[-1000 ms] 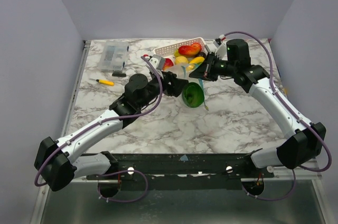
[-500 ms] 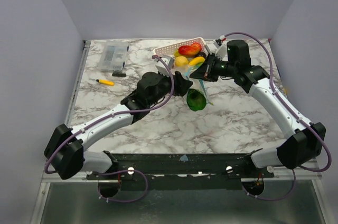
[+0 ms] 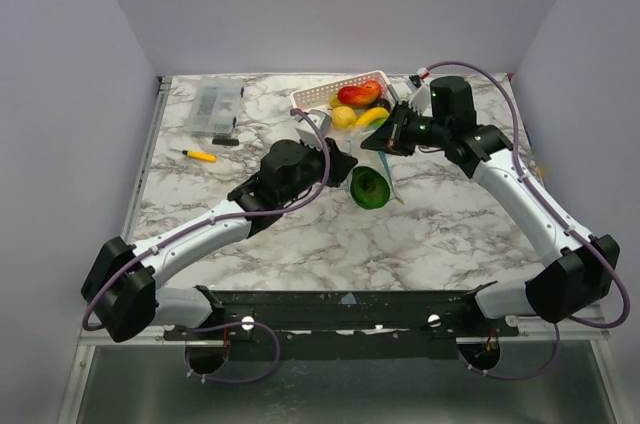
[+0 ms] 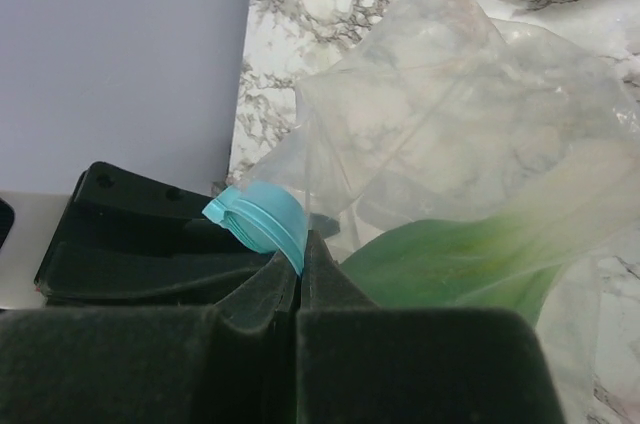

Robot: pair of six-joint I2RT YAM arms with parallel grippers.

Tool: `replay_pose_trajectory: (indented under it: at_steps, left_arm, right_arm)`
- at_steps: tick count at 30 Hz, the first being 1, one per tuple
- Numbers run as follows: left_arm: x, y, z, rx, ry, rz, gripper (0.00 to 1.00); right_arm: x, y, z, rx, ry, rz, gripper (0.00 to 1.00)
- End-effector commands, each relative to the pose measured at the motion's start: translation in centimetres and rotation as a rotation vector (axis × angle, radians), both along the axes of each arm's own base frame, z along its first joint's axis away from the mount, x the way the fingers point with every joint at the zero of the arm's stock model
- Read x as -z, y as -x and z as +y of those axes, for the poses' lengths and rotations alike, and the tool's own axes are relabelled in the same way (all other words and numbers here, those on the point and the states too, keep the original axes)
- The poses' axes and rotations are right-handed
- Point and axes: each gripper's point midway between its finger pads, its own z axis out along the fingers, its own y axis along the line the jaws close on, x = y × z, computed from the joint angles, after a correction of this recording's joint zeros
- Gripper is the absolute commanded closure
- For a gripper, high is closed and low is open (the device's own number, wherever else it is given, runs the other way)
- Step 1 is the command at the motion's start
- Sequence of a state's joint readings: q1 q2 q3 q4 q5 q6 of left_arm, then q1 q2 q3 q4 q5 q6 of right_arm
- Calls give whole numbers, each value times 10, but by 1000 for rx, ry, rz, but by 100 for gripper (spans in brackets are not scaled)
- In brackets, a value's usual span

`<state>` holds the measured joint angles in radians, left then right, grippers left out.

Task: Place the food in the zip-top bag and seal the zipper
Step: Adjust the zipper food storage bag at the center of the board.

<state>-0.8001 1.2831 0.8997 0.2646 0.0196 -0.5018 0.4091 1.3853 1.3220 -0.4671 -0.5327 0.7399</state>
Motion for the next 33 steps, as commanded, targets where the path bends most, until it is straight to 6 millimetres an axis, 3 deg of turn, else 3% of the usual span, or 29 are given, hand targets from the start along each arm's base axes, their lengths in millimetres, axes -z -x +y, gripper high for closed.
replay_pose_trajectory:
  at_steps: [1,3,6,8,11,14,16,19,23,27,33]
  left_arm:
    - [2,22,-4,100,-9,25,87]
    - [-11,38,-7,178,5,37,100]
    - [-38,63,-12,283,61,92,100]
    - [-52,81,-17,353,141,158,100]
    - [-65,99,-24,428,252,289,100]
    - [-65,104,-33,472,287,401,100]
    - [-51,98,-40,454,257,466,100]
    - [-22,80,-48,409,203,537,100]
    - [5,54,-45,353,219,662,100]
    - [-2,49,-34,316,245,608,100]
    - [8,46,-22,270,170,575,100]
  right_arm:
    - [-10,-3,-19,61,97,-68,99]
    - [1,-6,-36,89,222,-76,99]
    - [21,-8,-82,169,496,-70,99]
    - [22,-2,-103,192,610,-61,99]
    - [14,15,-113,182,638,-51,99]
    - [15,27,-105,136,589,-30,99]
    - [30,24,-94,102,556,-6,99]
    - [58,-2,-78,78,556,32,99]
    - [69,-41,-63,78,573,27,99]
    - [52,-49,-52,42,576,10,99]
    - [37,-35,-33,8,570,-10,99]
